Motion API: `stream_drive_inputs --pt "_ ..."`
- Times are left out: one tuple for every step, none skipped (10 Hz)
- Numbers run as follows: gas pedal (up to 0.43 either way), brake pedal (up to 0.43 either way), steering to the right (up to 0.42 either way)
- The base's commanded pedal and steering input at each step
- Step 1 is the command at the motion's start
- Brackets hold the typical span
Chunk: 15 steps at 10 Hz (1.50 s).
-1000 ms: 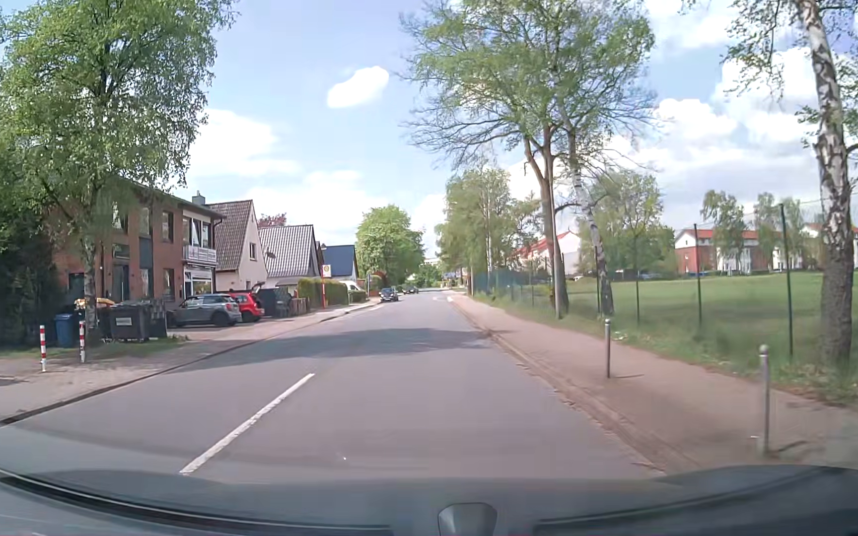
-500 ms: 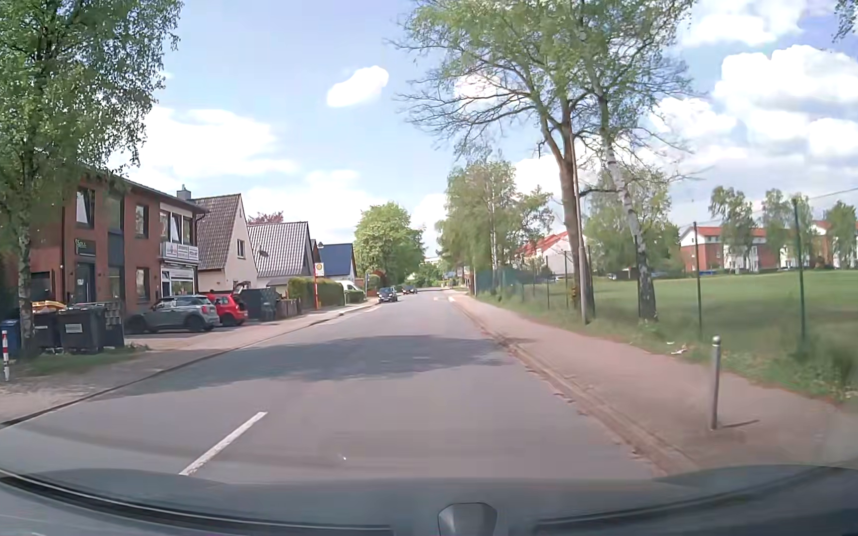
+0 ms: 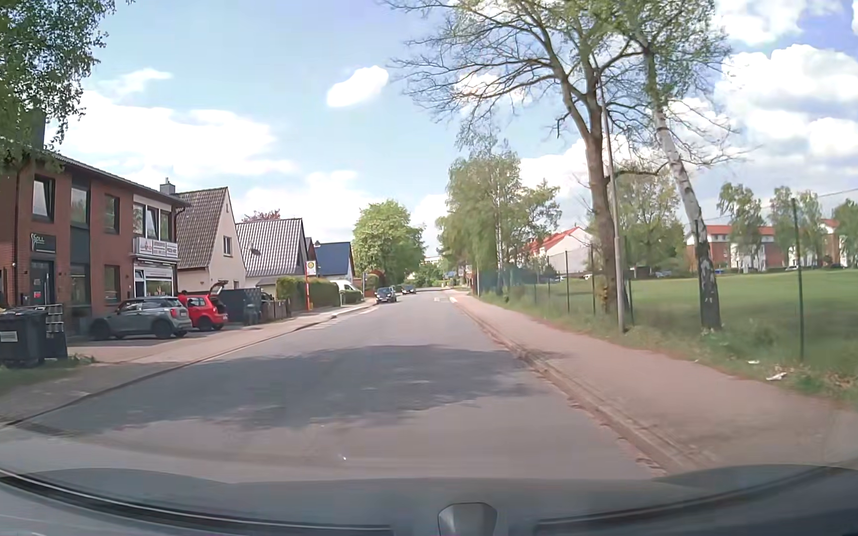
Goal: Follow the waypoints while adhering to traffic rules and regulations
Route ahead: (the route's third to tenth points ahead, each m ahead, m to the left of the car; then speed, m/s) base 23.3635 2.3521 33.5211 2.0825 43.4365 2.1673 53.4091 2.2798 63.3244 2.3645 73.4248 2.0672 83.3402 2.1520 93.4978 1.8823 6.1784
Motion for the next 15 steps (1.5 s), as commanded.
stream_drive_inputs --pt "0.047 0.000 -0.002" --pt "0.047 0.000 -0.002" --pt "0.047 0.000 -0.002" --pt "0.047 0.000 -0.002" --pt "0.059 0.000 -0.002" --pt "0.059 0.000 -0.002" --pt "0.059 0.000 -0.002" --pt "0.059 0.000 -0.002" --pt "0.059 0.000 -0.003" --pt "0.059 0.000 -0.004" --pt "0.059 0.000 -0.005" --pt "0.059 0.000 -0.005" --pt "0.059 0.000 -0.005" --pt "0.059 0.000 -0.005" --pt "0.059 0.000 -0.005"
